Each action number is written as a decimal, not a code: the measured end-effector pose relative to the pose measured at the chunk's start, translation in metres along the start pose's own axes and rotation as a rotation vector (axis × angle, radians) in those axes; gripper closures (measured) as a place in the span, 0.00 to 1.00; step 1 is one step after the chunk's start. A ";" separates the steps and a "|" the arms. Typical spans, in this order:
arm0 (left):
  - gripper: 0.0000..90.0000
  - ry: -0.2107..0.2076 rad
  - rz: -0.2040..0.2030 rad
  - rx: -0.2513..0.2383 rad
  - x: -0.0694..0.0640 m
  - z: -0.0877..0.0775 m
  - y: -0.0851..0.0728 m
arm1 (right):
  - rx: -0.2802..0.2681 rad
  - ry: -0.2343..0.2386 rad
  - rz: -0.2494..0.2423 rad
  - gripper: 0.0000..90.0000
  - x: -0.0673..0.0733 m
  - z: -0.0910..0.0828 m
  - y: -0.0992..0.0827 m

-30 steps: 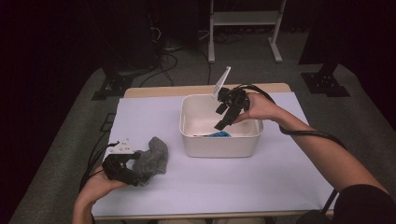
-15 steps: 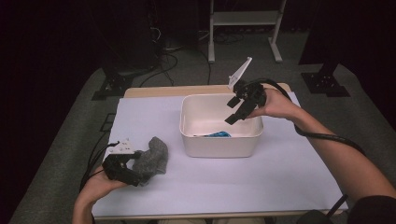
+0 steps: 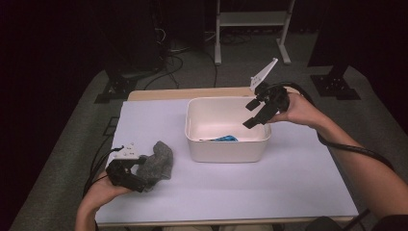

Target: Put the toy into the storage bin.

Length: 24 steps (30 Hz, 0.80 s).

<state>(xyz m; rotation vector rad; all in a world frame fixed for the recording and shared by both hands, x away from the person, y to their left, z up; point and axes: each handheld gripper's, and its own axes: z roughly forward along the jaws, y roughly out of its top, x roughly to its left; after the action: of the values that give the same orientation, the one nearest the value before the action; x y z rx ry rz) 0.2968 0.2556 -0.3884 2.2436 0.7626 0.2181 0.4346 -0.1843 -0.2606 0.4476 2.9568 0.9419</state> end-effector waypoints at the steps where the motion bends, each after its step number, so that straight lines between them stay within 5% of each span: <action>1: 0.09 0.000 -0.001 0.000 0.000 0.000 0.000 | -0.003 -0.003 0.004 0.22 0.000 -0.002 -0.002; 24: 0.09 -0.008 0.009 0.007 -0.002 0.005 0.001 | -0.052 -0.065 0.109 0.21 0.006 -0.041 -0.066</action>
<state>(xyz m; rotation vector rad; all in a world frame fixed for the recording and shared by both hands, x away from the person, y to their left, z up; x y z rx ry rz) 0.2979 0.2507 -0.3912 2.2538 0.7508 0.2111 0.4072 -0.2570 -0.2641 0.6313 2.8687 0.9909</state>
